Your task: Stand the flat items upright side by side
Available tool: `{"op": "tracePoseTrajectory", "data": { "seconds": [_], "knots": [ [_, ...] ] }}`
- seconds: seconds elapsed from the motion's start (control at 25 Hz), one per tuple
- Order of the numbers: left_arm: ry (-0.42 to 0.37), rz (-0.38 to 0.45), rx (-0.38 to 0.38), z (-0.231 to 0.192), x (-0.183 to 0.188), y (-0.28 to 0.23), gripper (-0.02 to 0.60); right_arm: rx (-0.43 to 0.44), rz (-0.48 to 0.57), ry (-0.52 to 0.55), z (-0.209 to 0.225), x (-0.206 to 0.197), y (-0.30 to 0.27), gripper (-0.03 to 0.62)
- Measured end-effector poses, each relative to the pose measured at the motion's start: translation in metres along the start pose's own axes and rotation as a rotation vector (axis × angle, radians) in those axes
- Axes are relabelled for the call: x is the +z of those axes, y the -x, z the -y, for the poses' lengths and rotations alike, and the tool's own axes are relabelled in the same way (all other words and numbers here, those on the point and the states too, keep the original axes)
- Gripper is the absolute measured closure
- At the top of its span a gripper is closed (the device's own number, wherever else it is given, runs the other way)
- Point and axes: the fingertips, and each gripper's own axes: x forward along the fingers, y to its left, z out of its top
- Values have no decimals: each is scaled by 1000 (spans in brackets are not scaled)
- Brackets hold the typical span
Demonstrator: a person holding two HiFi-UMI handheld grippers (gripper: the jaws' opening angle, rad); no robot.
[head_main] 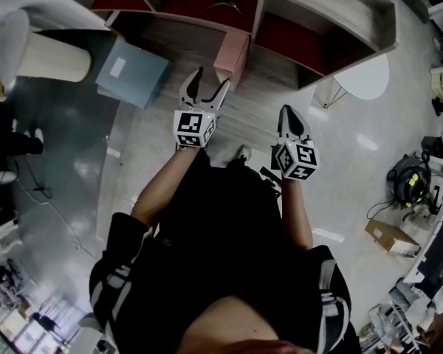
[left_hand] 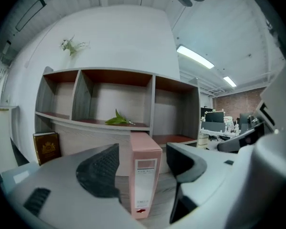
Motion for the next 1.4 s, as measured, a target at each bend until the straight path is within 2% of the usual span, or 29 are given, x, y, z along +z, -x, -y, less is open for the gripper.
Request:
{"op": "tracePoseTrajectory", "data": {
  "seconds": [0.04,0.12,0.16,0.28,0.4,0.72,0.88,1.0,1.24,1.4],
  "knots": [
    [-9,11,5,-2,7,10,275,12,5,6,-4,3,1,569],
    [-19,48,25,-7,24,31,426,43,15,19,-15,10,0,569],
    [-18,70,33,-9,32,42,477,61,19,27,-22,14,0,569],
    [-2,124,62,-12,48,76,541,123,19,56,-47,19,-1,569],
    [10,156,135,-19,56,111,560,205,13,85,-76,21,-4,569],
    [23,178,373,-51,60,198,560,484,-37,198,-171,6,-14,569],
    [27,195,463,-66,69,247,560,582,-45,237,-218,2,-4,569],
    [37,200,494,-75,68,273,560,609,-32,266,-244,1,1,569],
    [91,181,491,-83,44,295,560,610,-43,282,-274,-10,5,569],
    [113,199,492,-93,40,309,560,606,-30,289,-288,-14,9,569]
  ]
}}
